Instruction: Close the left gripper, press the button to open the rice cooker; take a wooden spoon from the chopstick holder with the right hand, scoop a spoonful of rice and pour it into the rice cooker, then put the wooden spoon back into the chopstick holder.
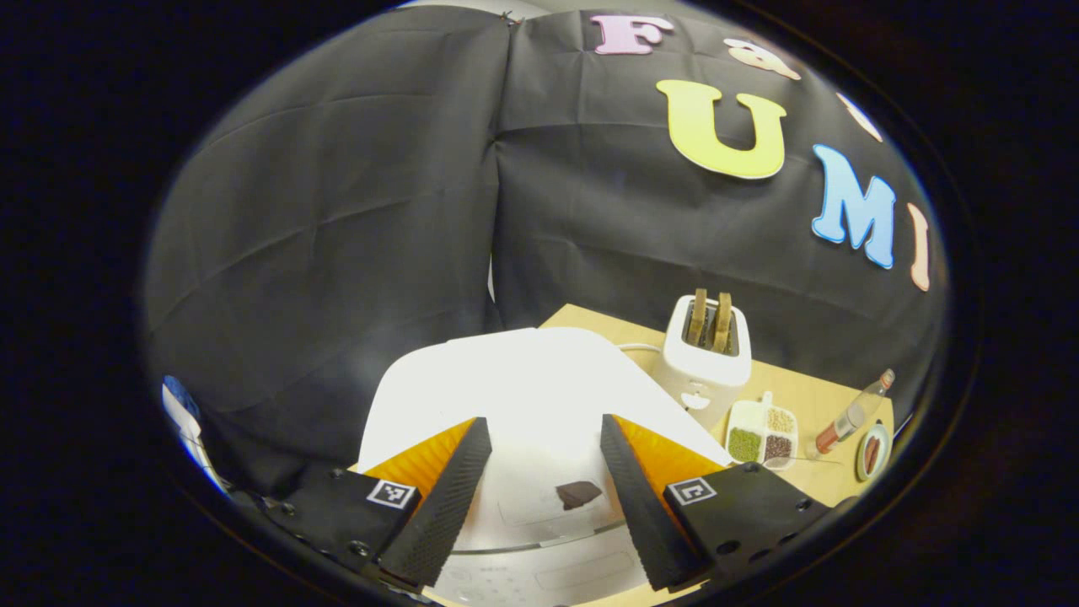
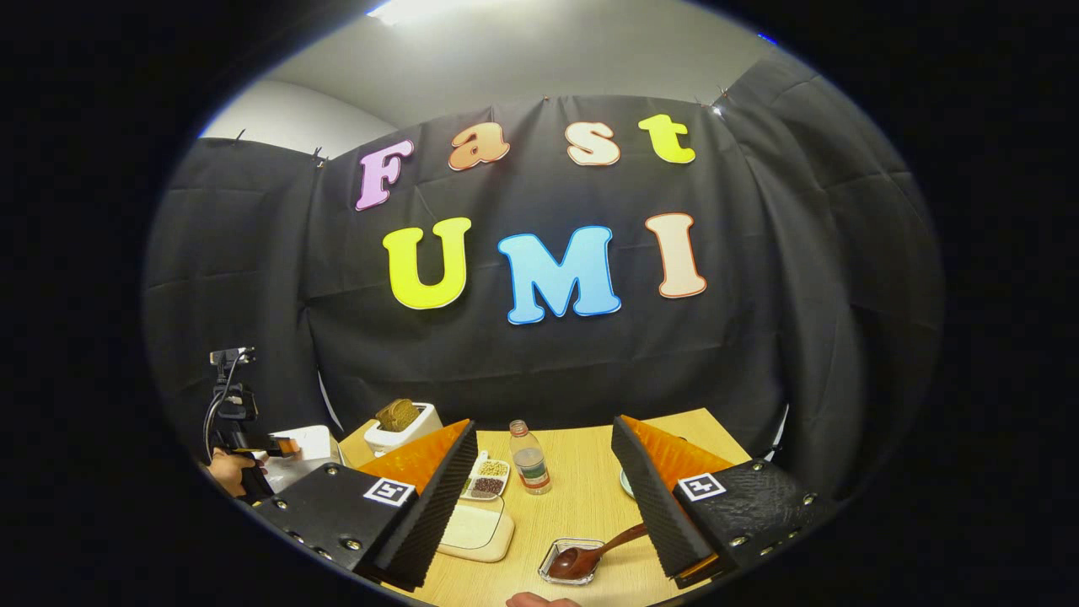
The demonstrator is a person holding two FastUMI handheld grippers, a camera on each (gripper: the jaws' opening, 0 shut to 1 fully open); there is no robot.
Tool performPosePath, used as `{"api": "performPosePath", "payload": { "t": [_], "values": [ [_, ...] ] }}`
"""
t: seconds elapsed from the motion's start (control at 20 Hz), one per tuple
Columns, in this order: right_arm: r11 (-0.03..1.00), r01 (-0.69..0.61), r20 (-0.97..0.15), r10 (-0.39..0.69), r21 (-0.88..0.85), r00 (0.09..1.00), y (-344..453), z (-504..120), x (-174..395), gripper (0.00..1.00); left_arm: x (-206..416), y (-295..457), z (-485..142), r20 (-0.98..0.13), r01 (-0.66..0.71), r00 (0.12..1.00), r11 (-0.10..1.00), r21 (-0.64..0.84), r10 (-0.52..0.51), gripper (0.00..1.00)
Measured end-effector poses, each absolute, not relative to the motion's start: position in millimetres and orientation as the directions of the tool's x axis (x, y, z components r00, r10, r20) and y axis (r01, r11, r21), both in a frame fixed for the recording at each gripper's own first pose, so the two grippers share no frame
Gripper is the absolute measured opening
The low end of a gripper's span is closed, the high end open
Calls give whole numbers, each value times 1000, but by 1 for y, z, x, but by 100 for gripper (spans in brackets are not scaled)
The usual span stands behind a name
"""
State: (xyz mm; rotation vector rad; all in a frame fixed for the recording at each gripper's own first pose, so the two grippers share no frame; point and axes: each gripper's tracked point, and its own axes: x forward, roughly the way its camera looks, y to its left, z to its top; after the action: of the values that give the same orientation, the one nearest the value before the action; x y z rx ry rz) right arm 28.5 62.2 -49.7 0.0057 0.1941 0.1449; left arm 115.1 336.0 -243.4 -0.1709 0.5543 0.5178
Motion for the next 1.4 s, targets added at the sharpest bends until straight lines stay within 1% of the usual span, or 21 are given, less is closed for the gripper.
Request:
{"api": "performPosePath", "payload": {
  "t": [0.05, 0.2, 0.25, 0.3, 0.35, 0.6, 0.7, 0.85, 0.9, 0.95, 1.0, 1.05, 1.1, 1.15, 1.2, 1.35, 1.4],
  "values": [
    [990, -143, -195, 143, 16, 970, 62, -52, 28, 98, 114, 337, -250, -546, -507, 724, 862, -5, 422, 92],
    [990, -140, -197, 138, 3, 971, 59, -53, 26, 98, 114, 336, -258, -546, -505, 722, 863, 4, 425, 93],
    [991, -137, -200, 135, 2, 971, 58, -54, 25, 98, 113, 334, -261, -561, -510, 714, 860, -7, 419, 93],
    [991, -134, -205, 132, 4, 970, 57, -56, 25, 98, 114, 335, -260, -555, -509, 717, 861, -5, 421, 96],
    [992, -129, -209, 128, 6, 970, 55, -58, 23, 98, 113, 335, -263, -566, -508, 711, 861, -4, 417, 92],
    [993, -117, -209, 117, 11, 971, 48, -60, 17, 98, 115, 339, -262, -558, -511, 713, 860, 2, 425, 97],
    [993, -117, -199, 117, 11, 973, 46, -57, 16, 98, 119, 339, -261, -552, -484, 721, 875, 30, 418, 96],
    [994, -104, -180, 105, 12, 978, 38, -50, 16, 98, 120, 337, -254, -548, -477, 733, 879, 10, 403, 94],
    [995, -101, -174, 102, 16, 980, 37, -47, 16, 98, 122, 338, -248, -533, -475, 743, 880, 8, 406, 92],
    [995, -98, -169, 99, 14, 981, 34, -47, 16, 98, 123, 335, -239, -516, -467, 756, 884, 5, 403, 94],
    [995, -96, -165, 97, 12, 982, 33, -46, 16, 98, 124, 329, -228, -496, -454, 775, 891, -7, 391, 91],
    [995, -96, -159, 96, 9, 983, 32, -43, 16, 98, 125, 319, -211, -466, -435, 801, 900, -24, 375, 94],
    [996, -93, -153, 92, 2, 984, 30, -41, 16, 98, 126, 310, -194, -432, -417, 825, 909, -27, 366, 94],
    [996, -85, -140, 83, -5, 987, 27, -37, 16, 98, 125, 302, -174, -393, -398, 847, 917, -20, 359, 91],
    [996, -91, -120, 90, -6, 989, 28, -31, 16, 98, 124, 295, -157, -356, -389, 863, 921, -14, 359, 94],
    [995, -102, -78, 101, -14, 992, 31, -16, 13, 98, 122, 252, -92, -230, -322, 926, 945, -61, 300, 94],
    [995, -99, -71, 98, -22, 993, 31, -12, 15, 97, 119, 239, -69, -180, -292, 944, 954, -67, 276, 90]
  ]
}}
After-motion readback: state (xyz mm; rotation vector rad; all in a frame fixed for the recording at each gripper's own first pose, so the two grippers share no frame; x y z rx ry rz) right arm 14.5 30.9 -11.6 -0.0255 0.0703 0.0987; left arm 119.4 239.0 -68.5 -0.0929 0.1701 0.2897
